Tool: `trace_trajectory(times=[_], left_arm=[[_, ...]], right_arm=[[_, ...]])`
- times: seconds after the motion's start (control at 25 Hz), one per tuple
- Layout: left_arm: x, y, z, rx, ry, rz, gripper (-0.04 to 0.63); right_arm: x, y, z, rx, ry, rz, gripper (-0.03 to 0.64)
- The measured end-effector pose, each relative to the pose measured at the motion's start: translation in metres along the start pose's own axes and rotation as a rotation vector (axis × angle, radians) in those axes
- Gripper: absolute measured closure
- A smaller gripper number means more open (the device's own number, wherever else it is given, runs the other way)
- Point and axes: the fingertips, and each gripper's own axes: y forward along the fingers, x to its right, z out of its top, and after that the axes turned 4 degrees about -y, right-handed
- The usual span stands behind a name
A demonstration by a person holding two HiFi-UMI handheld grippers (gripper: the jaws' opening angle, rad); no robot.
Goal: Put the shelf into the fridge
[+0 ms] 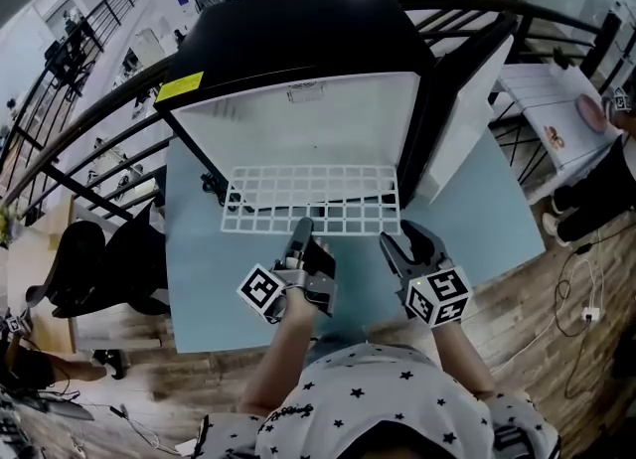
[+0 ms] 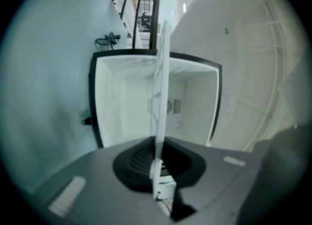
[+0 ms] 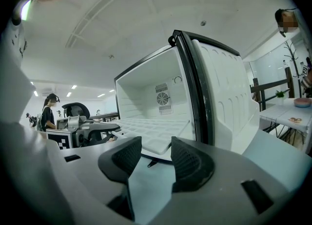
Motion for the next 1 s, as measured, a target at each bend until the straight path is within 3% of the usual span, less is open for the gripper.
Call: trace_trajectory(times=[1.0], left_arm=[[0.007, 0.01, -0.004, -0.027, -0.056, -0.023, 0.56]], right_arm=[[0.011, 0.004, 0.017, 0.037, -0.029, -0.054, 0.433]])
